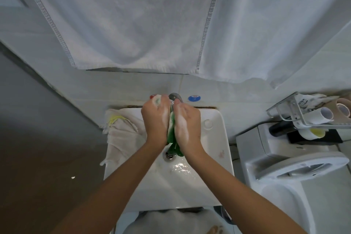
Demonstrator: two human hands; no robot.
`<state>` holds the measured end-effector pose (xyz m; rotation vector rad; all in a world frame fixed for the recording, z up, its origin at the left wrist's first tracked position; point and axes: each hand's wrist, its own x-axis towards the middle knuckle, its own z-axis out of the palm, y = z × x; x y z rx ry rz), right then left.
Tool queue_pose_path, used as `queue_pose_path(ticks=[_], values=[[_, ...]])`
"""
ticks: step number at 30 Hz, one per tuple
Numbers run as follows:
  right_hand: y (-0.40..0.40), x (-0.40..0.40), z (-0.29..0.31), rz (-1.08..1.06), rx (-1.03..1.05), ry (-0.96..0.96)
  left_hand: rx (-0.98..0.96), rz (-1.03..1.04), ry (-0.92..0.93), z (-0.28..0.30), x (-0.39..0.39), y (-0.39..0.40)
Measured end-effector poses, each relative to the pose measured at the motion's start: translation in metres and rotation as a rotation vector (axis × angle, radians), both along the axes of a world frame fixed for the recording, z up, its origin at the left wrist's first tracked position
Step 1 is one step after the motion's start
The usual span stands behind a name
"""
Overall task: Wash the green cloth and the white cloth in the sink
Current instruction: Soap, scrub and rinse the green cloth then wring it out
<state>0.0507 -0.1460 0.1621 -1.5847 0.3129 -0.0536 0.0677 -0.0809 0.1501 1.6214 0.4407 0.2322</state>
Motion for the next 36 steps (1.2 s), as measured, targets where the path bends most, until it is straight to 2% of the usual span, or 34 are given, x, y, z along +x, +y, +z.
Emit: queue_pose_path(ticks=[6,10,13,16,18,21,25,30,33,36], values=[[-0.005,0.027,0.002,-0.073,0.033,0.028,0.033,0.029,-0.087,0.010,-0.030,-0.021],[0.000,0.006,-0.002,-0.021,0.034,0.039,0.023,0.049,-0.072,0.009,-0.007,-0.007],[-0.006,0.012,0.003,0.026,0.007,0.006,0.064,0.042,-0.153,0.012,-0.022,-0.015],[-0.007,0.026,0.007,-0.068,-0.031,0.043,0.066,0.026,-0.190,0.011,-0.039,-0.026],[-0.002,0.020,0.003,-0.122,0.023,0.078,0.092,0.050,-0.184,0.009,-0.034,-0.022],[0.003,-0.002,-0.007,-0.058,0.085,0.107,0.086,0.108,-0.146,0.006,-0.018,-0.010],[-0.001,-0.010,-0.010,0.053,0.005,0.024,0.076,0.110,-0.127,0.003,-0.019,-0.007],[-0.014,0.022,0.003,-0.106,-0.011,0.028,0.109,-0.095,-0.235,0.010,-0.058,-0.028],[-0.010,0.010,0.001,0.007,0.010,0.031,0.121,-0.034,-0.212,0.013,-0.043,-0.022],[-0.012,-0.004,-0.002,0.031,0.042,0.021,0.078,0.043,-0.175,0.015,-0.028,-0.017]])
